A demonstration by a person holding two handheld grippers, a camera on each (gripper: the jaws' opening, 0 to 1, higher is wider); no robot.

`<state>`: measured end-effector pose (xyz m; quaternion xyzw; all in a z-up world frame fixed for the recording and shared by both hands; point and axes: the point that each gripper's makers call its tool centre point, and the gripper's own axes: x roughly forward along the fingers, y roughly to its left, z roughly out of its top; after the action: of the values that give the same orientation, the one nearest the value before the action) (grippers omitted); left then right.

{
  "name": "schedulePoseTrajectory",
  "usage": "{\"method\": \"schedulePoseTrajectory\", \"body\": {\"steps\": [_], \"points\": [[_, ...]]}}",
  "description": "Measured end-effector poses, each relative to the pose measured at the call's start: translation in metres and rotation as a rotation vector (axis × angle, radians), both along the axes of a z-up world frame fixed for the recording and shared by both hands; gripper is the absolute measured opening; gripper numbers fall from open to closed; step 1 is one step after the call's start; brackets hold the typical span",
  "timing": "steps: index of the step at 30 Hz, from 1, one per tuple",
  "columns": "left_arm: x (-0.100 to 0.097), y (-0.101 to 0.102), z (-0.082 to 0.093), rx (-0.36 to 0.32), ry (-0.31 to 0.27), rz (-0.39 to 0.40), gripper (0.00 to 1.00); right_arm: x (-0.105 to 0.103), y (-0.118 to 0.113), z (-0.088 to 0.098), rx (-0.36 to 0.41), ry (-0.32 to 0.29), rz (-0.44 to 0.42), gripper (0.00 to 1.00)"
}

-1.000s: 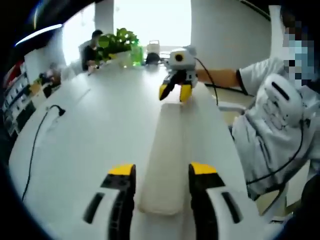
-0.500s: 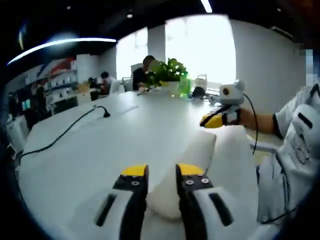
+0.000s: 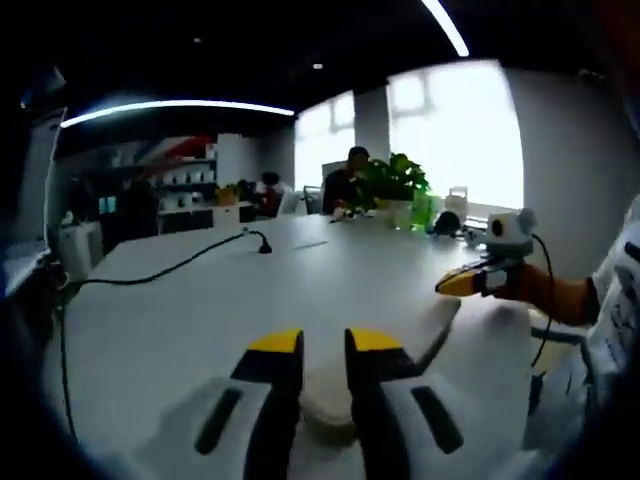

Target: Arrange the utensils inside the cutlery case until each visible utensil rests in its matching compartment.

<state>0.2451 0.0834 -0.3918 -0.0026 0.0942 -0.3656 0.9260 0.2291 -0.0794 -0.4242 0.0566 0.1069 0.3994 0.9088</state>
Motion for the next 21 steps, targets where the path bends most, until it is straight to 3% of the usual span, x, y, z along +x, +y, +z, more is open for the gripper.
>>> {"method": "schedulePoseTrajectory", "body": {"steps": [6,9,16,21], "points": [[-0.004,-0.005,-0.005,-0.059,0.005,0.007,0.13,-0.003,0.002,0.004,-0.007,-0.006,-0.022,0.00],[-0.001,-0.005,-0.017,0.070,-0.028,0.034,0.13,-0.003,0.002,0.005,0.000,-0.004,-0.030,0.00],[0.001,-0.008,-0.023,0.048,-0.029,0.060,0.12,0.001,0.002,0.000,0.008,0.005,-0.055,0.00],[0.001,-0.005,-0.027,0.058,-0.021,0.072,0.12,0.002,0.004,-0.001,-0.036,-0.021,-0.060,0.00]]}}
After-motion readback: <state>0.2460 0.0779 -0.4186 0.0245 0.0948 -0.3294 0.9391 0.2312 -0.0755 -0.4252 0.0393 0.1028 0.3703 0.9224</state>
